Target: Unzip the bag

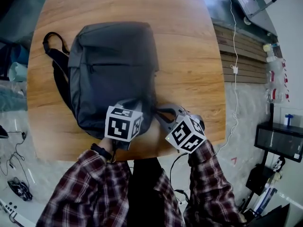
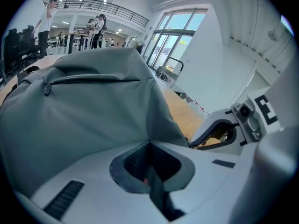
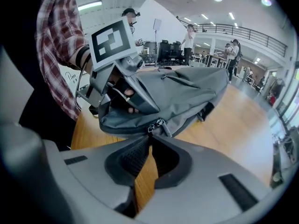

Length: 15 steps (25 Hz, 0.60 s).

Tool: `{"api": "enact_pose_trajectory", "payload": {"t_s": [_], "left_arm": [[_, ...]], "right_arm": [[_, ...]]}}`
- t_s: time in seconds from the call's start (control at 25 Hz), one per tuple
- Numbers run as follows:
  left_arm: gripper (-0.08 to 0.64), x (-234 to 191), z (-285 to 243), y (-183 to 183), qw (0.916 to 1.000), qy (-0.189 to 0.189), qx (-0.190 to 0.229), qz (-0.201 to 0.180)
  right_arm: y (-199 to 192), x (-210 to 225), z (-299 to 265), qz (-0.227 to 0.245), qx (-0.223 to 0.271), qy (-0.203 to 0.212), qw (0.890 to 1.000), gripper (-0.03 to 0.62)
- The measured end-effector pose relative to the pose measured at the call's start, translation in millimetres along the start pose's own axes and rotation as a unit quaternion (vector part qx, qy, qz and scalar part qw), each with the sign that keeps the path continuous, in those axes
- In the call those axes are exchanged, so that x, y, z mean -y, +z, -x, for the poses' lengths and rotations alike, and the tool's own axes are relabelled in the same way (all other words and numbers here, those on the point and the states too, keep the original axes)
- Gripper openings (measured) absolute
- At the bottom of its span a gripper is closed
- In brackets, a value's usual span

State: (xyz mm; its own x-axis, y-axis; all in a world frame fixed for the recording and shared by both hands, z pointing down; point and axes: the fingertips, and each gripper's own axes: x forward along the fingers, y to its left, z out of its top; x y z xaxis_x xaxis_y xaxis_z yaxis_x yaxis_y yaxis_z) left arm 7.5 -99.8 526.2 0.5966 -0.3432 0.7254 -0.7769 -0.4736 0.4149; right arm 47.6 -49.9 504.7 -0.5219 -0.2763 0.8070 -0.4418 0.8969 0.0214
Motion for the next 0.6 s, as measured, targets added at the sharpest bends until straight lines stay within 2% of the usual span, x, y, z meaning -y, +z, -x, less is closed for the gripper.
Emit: {"api": "enact_pose_trajectory", "payload": {"t_s": [0.16,0.36,0.52,0.6], "left_arm": [[0.008,0.5,-0.4,0.0,1.0000,0.001,0.000,-0.002],[0.008,-0.3,-0.4,-0.3,1.0000,0.006,0.000,-0.006],[0.008,-1.0,-0.8,-0.9,0.9999,0.008,0.000,-0.009],[0.008,-0.9,-0.8,-1.0,0.9999,0.011,0.001,-0.010]], "right_arm": [[-0.5,3.6,7.5,-0.027,0.023,-0.020,0.999,0.018],[2.5,4.7,-11.6,0.001,0.010,-0.055,0.998,0.020],[9.5,1.8,-23.1,0.038,0.006,-0.052,0.998,0.020],[10.0,1.5,-22.4,0.041,-0.003,-0.043,0.998,0.018]]}}
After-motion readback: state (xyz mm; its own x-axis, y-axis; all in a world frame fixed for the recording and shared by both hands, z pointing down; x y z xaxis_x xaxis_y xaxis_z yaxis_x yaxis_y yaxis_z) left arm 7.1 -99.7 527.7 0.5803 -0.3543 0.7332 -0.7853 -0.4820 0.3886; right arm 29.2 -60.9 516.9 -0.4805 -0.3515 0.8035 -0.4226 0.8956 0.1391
